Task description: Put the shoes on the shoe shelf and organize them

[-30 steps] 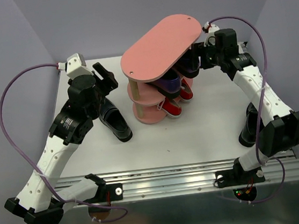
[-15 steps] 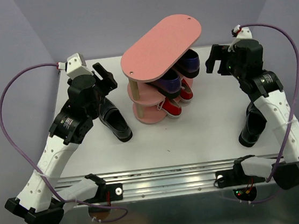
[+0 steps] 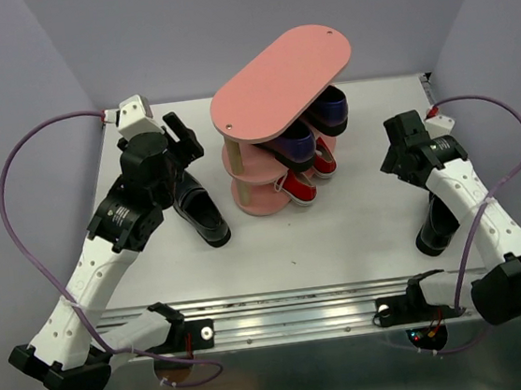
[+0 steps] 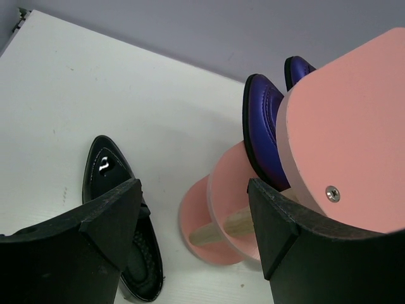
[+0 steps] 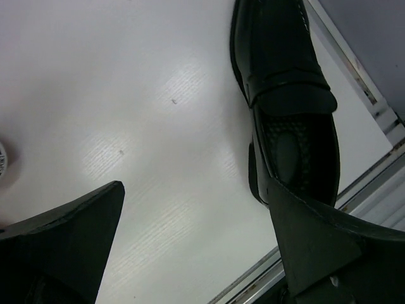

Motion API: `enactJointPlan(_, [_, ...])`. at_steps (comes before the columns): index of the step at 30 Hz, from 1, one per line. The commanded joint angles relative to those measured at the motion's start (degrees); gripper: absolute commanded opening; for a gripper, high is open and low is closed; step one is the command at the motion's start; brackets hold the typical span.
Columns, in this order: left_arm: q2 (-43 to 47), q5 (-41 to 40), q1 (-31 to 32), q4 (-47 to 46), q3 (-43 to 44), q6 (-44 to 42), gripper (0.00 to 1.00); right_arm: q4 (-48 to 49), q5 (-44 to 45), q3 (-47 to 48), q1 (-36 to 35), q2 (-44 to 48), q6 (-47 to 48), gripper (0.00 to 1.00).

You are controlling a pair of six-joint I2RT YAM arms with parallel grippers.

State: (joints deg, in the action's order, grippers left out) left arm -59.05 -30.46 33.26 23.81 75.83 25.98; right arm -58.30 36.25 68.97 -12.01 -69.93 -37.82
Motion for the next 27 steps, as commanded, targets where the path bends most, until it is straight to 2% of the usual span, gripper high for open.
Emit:
enactJointPlan(1, [0.78, -1.18, -0.47, -2.1, 0.02, -2.68, 0.78, -6.03, 5.67, -1.38, 1.37, 2.78, -10.51, 1.0])
enactJointPlan(5, [0.51, -1.36, -0.56, -2.45, 0.1, -3.21, 0.78, -4.9, 4.46, -4.1, 5.06, 1.73, -9.82, 1.0])
enactJointPlan(8, [-0.01, -1.18, -0.82, -2.37, 0.45, -3.65, 0.78, -3.23, 1.55, -7.08, 10.5, -0.03, -9.11, 1.0])
enactJointPlan(14, [-2.82, -0.74, -1.0, -1.05, 2.74, -4.27, 0.78, 1.43, 0.67, -10.78, 14.55, 0.15, -8.06, 1.0])
enactJointPlan(18, [-4.06, -0.48, -1.09, -1.66, 3.36, -4.44, 0.78, 7.49, -6.44, -16.66, 21.49, 1.2, -4.63, 1.0])
enactJointPlan(27, [-7.05, 1.54, -1.18, -1.75, 5.11, -3.48, 0.78, 12.59, -12.59, -18.25, 24.57, -4.06, -5.33, 1.0])
